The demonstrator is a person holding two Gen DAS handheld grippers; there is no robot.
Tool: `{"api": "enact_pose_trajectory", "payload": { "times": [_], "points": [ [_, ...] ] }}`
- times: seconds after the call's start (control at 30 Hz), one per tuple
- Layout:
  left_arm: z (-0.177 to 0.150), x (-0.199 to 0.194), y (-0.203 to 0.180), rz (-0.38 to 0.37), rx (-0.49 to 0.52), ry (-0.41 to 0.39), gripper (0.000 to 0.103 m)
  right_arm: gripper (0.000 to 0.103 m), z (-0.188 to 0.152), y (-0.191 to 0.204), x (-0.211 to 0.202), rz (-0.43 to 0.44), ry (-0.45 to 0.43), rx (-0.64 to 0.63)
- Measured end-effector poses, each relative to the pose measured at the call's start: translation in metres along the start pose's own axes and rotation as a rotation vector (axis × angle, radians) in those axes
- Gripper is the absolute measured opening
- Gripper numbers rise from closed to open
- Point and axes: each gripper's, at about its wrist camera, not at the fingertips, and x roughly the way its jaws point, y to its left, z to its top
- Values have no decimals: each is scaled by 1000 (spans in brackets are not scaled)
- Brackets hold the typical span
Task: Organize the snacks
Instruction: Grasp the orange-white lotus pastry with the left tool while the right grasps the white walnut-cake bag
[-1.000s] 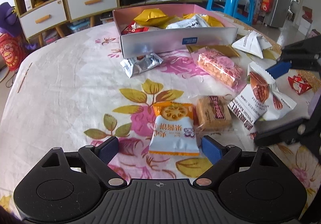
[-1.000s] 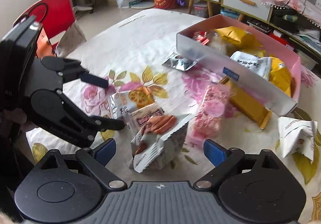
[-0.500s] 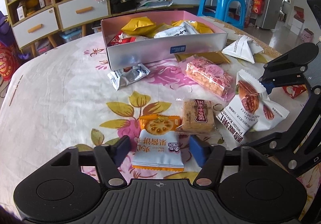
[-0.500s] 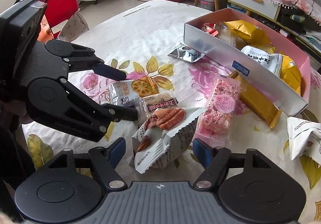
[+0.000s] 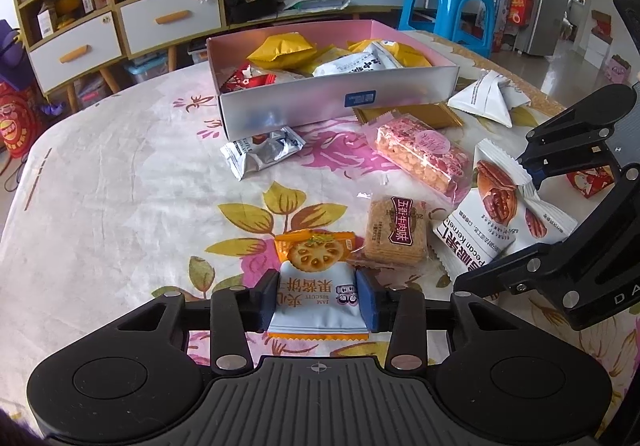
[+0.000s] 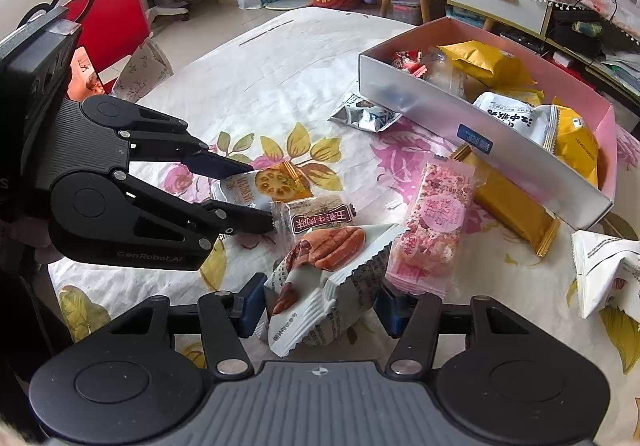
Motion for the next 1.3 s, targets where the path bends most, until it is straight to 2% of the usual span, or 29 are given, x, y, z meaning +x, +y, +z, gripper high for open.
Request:
{"api": "enact_pose_trajectory", "payload": {
  "times": [0.27, 0.7, 1.13, 1.3],
  "points": [
    [3, -3, 8, 22, -30, 8, 38, 47, 4, -4, -10, -1, -33, 6],
    [19, -15, 18, 33, -76, -32, 38, 47, 14, -15, -25, -21, -94, 32],
    [54, -18, 20, 45, -122, -93, 38, 47, 34, -45, -45, -81, -190, 116],
    [71, -9, 19, 37, -171, -96, 38, 47, 43, -65, -47, -122, -216, 183]
  ]
}}
